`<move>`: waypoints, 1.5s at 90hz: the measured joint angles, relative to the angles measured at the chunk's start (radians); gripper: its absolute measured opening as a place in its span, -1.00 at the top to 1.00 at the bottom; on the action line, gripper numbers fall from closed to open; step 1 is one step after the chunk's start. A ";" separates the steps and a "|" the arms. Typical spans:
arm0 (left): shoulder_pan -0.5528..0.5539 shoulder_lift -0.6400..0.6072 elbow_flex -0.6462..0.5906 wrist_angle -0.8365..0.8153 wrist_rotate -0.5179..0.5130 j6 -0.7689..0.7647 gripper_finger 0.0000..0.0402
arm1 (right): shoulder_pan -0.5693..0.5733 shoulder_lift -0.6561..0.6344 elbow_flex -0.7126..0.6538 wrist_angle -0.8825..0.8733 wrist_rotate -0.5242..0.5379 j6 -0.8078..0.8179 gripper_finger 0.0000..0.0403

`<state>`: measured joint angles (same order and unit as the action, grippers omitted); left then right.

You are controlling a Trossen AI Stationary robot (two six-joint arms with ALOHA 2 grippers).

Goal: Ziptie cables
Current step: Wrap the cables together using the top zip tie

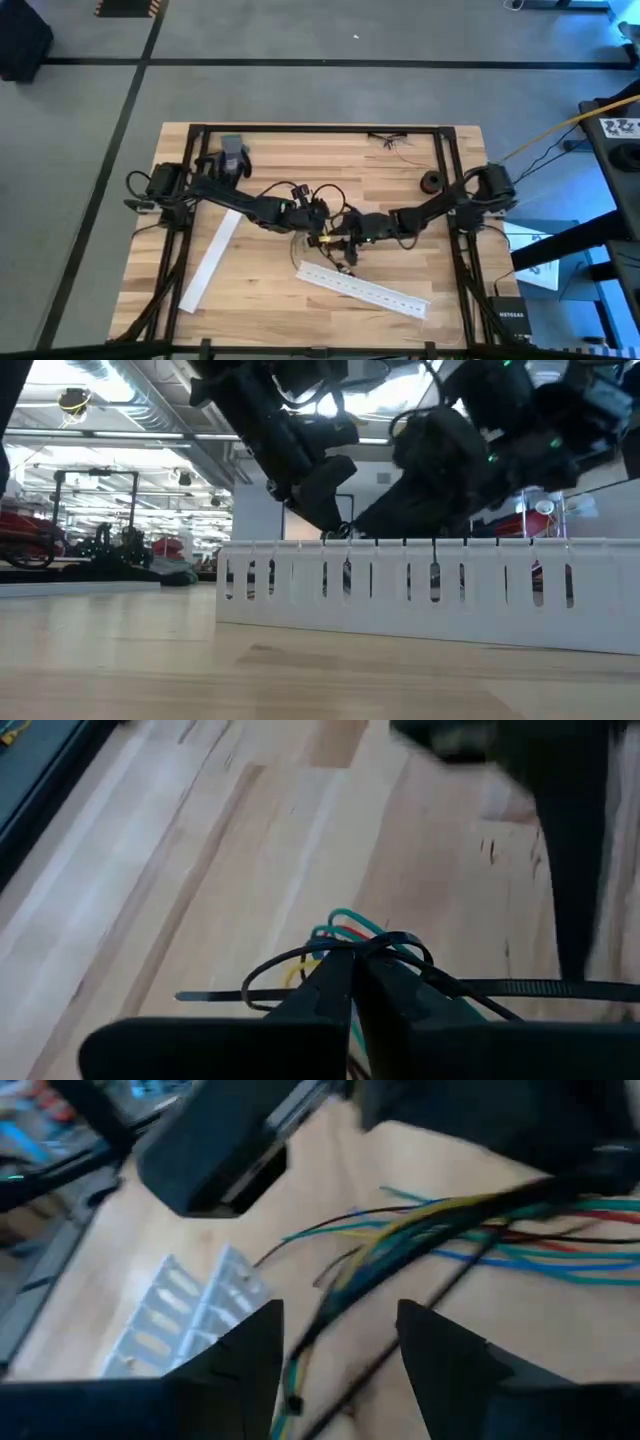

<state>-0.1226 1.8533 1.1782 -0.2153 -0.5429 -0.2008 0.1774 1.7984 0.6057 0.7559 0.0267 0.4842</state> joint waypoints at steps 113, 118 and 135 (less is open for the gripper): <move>0.028 0.000 0.000 -0.036 0.000 -0.038 0.96 | 0.496 -0.160 0.004 -0.171 0.917 -0.460 1.00; 0.028 0.000 0.000 -0.036 0.000 -0.039 0.96 | 0.518 -0.160 0.004 -0.171 0.963 -0.459 1.00; 0.027 0.000 0.000 -0.033 0.000 -0.039 0.96 | 0.530 -0.160 0.004 -0.194 1.010 -0.334 1.00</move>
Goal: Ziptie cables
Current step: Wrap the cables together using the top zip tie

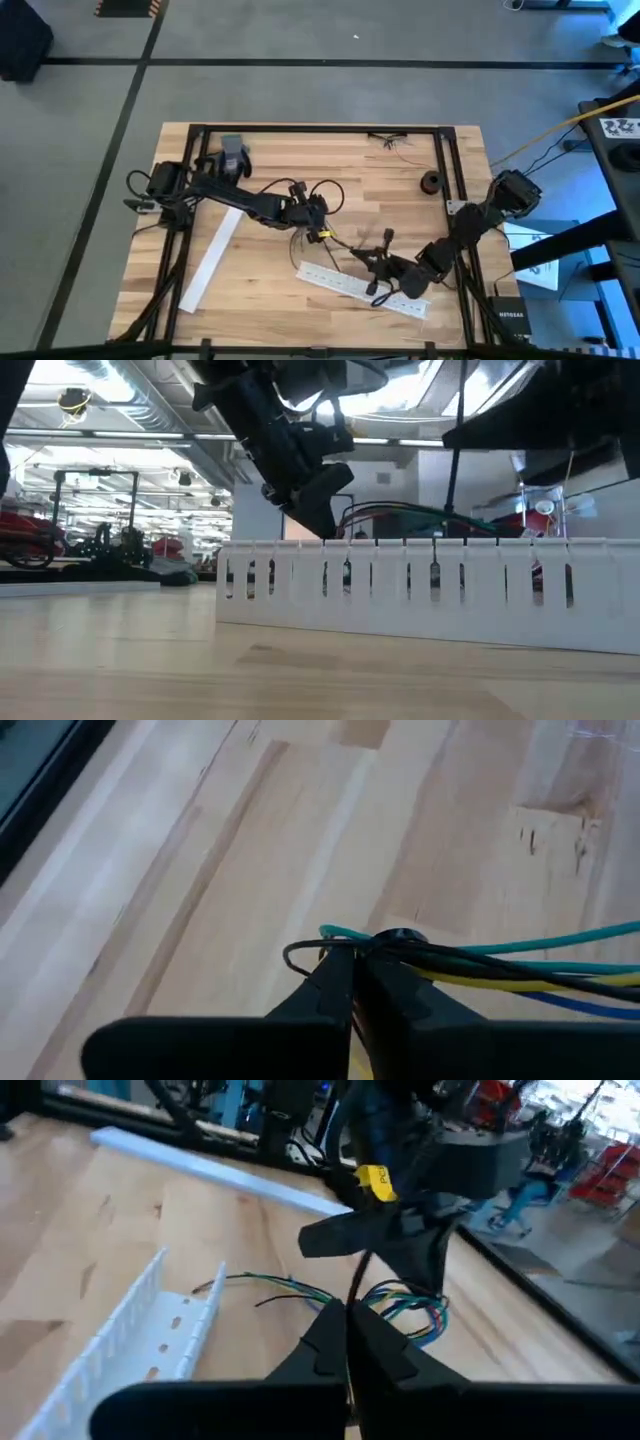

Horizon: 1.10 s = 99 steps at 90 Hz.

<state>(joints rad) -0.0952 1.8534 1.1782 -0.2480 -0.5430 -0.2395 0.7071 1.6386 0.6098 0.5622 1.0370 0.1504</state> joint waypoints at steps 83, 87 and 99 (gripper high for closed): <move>0.052 0.000 0.000 0.024 0.121 -0.130 0.49 | -0.387 -0.491 0.000 -0.914 -0.438 0.380 -0.17; 0.072 0.000 0.002 0.021 0.182 -0.128 0.39 | -0.387 -0.496 0.000 -0.873 -0.453 0.357 -0.18; 0.115 0.001 0.047 -0.075 0.350 -0.122 0.14 | -0.387 -0.463 -0.015 -0.698 -0.530 0.283 -0.18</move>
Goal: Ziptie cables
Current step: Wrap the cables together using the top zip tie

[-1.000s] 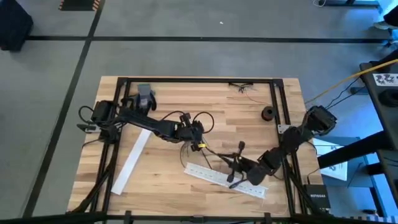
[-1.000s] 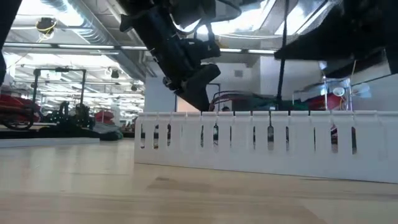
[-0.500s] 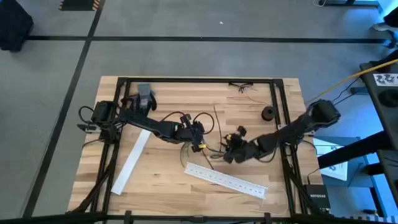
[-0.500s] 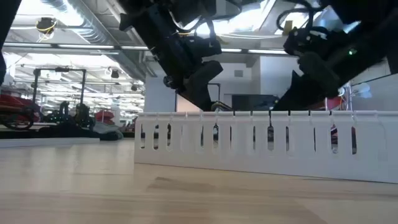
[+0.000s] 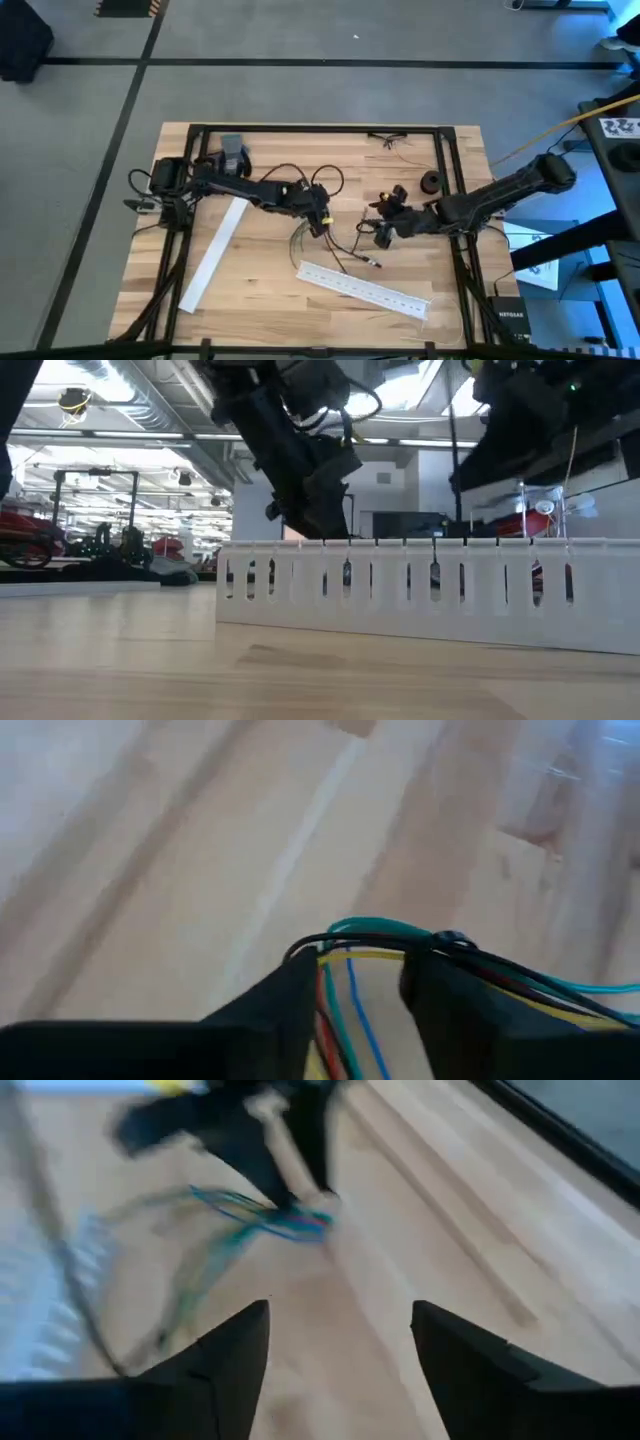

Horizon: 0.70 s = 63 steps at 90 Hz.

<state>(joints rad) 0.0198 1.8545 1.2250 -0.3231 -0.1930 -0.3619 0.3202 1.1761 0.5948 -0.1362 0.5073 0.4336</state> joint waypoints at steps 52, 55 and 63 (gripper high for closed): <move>-0.003 0.000 0.132 -0.435 0.127 0.300 -0.05 | 0.000 0.046 0.079 -0.201 -0.143 -0.049 -0.19; -0.010 0.000 0.132 -0.449 0.124 0.292 -0.05 | 0.000 0.040 0.094 -0.228 -0.158 -0.048 -0.19; -0.025 0.000 0.132 -0.394 0.111 0.289 -0.05 | 0.000 0.035 0.114 -0.236 -0.166 -0.062 -0.19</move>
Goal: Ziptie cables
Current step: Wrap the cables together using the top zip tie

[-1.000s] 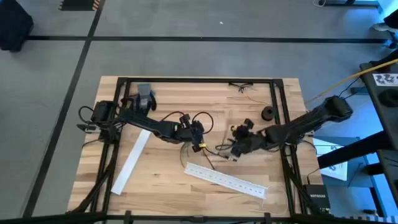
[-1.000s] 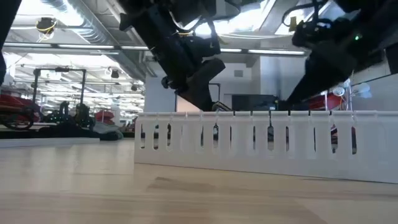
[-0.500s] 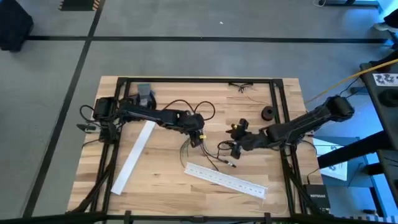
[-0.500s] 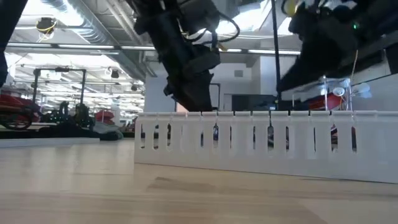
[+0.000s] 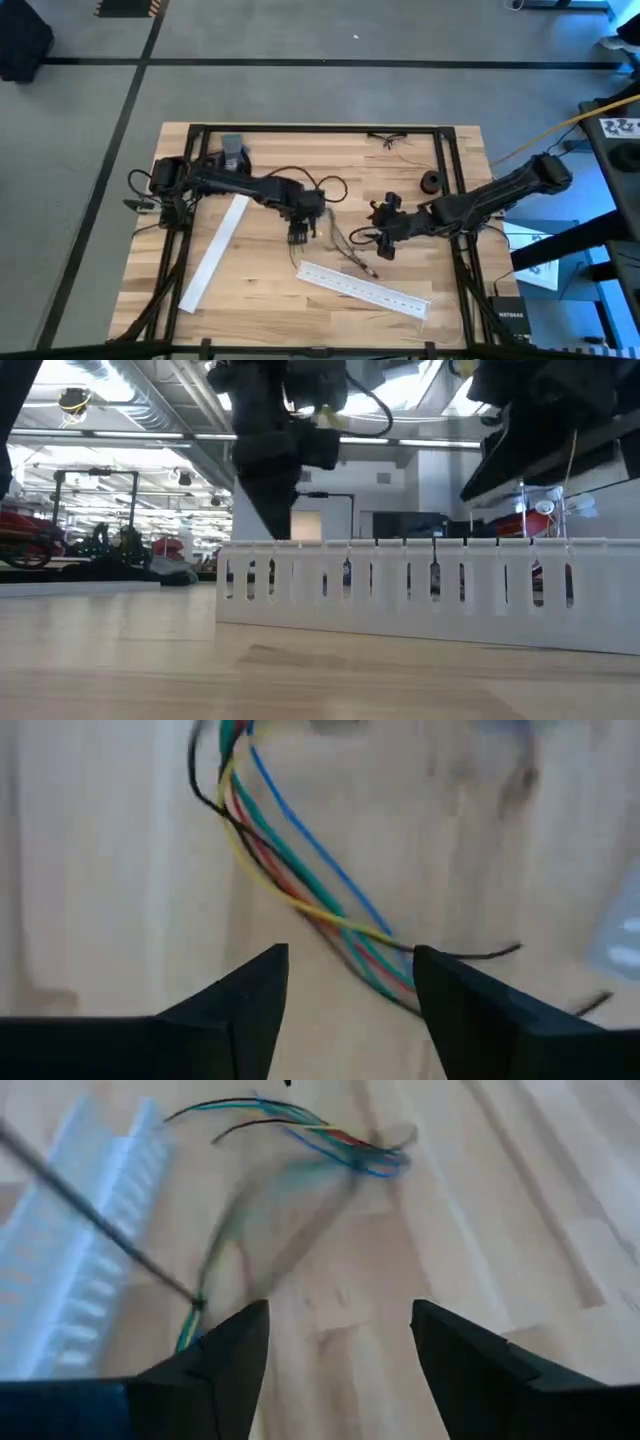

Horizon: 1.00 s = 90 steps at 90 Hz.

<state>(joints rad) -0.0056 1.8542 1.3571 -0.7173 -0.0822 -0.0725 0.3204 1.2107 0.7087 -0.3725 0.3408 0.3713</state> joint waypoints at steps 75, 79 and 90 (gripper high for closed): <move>0.029 -0.030 -0.401 0.391 -0.247 -0.089 0.33 | 0.039 0.017 0.001 -0.074 0.113 0.069 -0.19; 0.030 -0.046 -0.402 0.347 -0.289 -0.086 0.40 | 0.039 0.017 0.001 -0.076 0.144 0.067 -0.19; 0.045 -0.086 -0.407 0.183 -0.359 -0.103 0.63 | 0.039 0.017 0.001 -0.097 0.221 0.042 -0.19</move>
<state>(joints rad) 0.0393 1.7680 0.9498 -0.5340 -0.4417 -0.1757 0.3595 1.2282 0.7097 -0.4691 0.5614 0.4137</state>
